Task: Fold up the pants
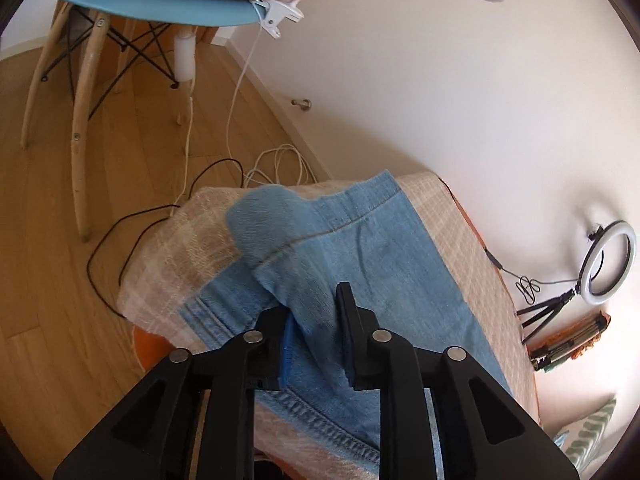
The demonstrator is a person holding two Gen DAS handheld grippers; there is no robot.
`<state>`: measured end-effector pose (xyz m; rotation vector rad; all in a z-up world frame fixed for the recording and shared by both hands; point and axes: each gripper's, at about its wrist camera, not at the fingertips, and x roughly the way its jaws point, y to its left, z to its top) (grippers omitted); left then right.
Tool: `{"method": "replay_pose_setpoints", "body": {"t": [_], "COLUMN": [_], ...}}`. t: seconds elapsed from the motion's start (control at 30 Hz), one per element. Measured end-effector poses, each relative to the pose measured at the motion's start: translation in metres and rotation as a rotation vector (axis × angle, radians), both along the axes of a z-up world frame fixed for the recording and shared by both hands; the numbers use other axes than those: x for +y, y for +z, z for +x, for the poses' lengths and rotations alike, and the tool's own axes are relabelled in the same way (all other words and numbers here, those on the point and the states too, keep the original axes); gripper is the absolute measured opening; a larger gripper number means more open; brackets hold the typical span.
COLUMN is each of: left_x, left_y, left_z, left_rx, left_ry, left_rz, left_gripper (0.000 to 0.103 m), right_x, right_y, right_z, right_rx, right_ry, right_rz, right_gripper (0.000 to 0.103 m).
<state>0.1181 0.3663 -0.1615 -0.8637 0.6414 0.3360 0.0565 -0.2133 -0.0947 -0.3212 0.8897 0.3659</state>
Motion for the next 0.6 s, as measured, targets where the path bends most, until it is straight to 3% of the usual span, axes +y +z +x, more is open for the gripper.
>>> {"method": "replay_pose_setpoints", "body": {"t": [0.1, 0.23, 0.3, 0.43, 0.6], "left_x": [0.016, 0.021, 0.019, 0.001, -0.046], "left_y": [0.009, 0.032, 0.040, 0.052, 0.069], "left_z": [-0.012, -0.019, -0.021, -0.023, -0.007], "left_rx": [-0.018, 0.063, 0.079, 0.077, 0.022], "left_ry": [0.047, 0.089, 0.080, 0.003, -0.156], "left_rz": [-0.020, 0.150, 0.186, 0.239, 0.233], "left_gripper": [0.020, 0.020, 0.020, 0.020, 0.021], "right_x": [-0.003, 0.000, -0.001, -0.008, -0.019], "right_y": [0.006, 0.009, 0.006, 0.003, 0.011], "right_z": [0.000, 0.002, 0.000, -0.005, -0.013], "right_rx": [-0.013, -0.007, 0.007, 0.038, 0.020], "right_ry": [-0.012, -0.008, -0.005, -0.009, -0.040], "right_rz": [0.015, 0.014, 0.019, 0.058, 0.123], "right_gripper": [0.002, 0.002, 0.004, 0.008, 0.021]}}
